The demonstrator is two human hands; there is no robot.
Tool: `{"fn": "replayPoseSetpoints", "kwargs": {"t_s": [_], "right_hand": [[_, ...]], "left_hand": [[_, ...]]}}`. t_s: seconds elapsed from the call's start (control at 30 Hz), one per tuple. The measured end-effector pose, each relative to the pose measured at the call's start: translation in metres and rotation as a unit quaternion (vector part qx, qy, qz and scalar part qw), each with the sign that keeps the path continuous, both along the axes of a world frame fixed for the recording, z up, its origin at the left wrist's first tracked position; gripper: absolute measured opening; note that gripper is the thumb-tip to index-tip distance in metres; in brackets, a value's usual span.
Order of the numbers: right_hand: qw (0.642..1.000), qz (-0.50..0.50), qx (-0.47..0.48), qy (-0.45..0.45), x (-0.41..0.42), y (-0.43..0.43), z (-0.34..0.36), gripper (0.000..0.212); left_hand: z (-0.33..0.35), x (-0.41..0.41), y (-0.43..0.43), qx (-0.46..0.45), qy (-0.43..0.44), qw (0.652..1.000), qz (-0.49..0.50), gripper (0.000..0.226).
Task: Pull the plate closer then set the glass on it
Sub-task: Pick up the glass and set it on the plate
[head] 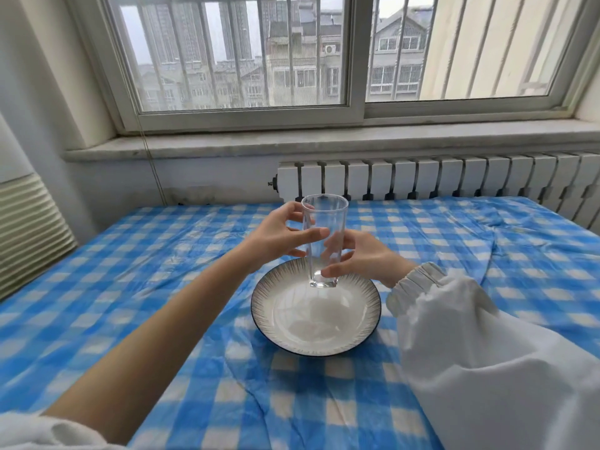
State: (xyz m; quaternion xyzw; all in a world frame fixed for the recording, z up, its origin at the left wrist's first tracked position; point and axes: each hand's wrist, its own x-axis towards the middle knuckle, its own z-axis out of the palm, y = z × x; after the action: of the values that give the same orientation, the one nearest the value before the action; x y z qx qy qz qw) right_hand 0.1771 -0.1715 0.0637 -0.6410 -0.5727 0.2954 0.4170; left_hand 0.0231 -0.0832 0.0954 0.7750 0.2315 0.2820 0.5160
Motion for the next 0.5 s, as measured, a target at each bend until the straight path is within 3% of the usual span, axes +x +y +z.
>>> {"fn": "replayPoseSetpoints", "kwargs": {"t_s": [0.5], "right_hand": [[0.999,0.033,-0.035,-0.025,-0.016,-0.010,-0.011,0.042]], "left_hand": [[-0.024,-0.019,-0.012,-0.005,0.002,1.000,0.015,0.037]]}}
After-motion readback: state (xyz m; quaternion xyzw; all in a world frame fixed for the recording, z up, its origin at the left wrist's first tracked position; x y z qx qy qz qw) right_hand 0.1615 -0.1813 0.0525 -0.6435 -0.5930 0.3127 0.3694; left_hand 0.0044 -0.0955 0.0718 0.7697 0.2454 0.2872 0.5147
